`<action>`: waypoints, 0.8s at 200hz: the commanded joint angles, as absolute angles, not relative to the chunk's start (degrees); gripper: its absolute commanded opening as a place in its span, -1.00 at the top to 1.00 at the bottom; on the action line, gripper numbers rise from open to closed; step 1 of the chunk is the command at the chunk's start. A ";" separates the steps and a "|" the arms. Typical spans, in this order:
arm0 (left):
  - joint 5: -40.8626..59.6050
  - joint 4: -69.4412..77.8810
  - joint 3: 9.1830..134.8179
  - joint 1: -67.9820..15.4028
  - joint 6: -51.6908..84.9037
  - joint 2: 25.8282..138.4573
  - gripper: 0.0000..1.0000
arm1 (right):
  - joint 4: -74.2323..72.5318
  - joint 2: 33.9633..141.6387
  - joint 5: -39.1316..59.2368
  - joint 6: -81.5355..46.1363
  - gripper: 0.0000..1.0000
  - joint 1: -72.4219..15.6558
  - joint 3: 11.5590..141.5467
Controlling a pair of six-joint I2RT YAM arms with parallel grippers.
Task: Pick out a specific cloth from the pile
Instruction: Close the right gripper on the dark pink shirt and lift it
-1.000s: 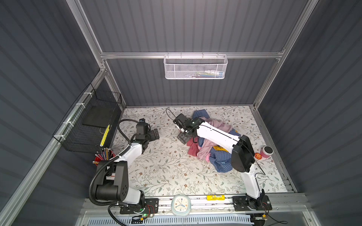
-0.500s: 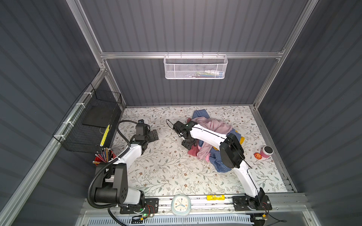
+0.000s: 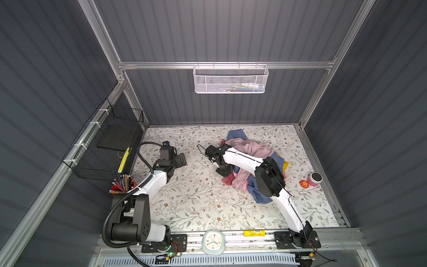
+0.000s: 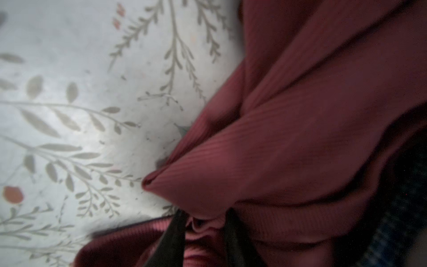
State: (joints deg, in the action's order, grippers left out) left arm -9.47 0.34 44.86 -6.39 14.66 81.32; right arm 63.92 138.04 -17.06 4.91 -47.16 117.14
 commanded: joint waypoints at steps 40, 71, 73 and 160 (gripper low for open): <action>-10.08 -0.79 45.59 -6.15 13.97 82.16 -1.00 | 58.09 131.51 -16.44 3.80 1.00 -46.90 113.50; -9.91 -0.87 45.82 -6.15 13.97 82.53 -1.00 | 47.70 121.50 -17.40 1.62 1.00 -46.34 105.75; -9.93 -0.88 45.75 -6.15 13.97 82.53 -1.00 | 47.06 120.95 -17.34 1.48 1.00 -46.26 105.27; -9.38 -0.68 45.44 -6.15 14.07 82.38 -1.00 | 28.75 100.66 -15.99 -1.82 1.00 -44.96 93.85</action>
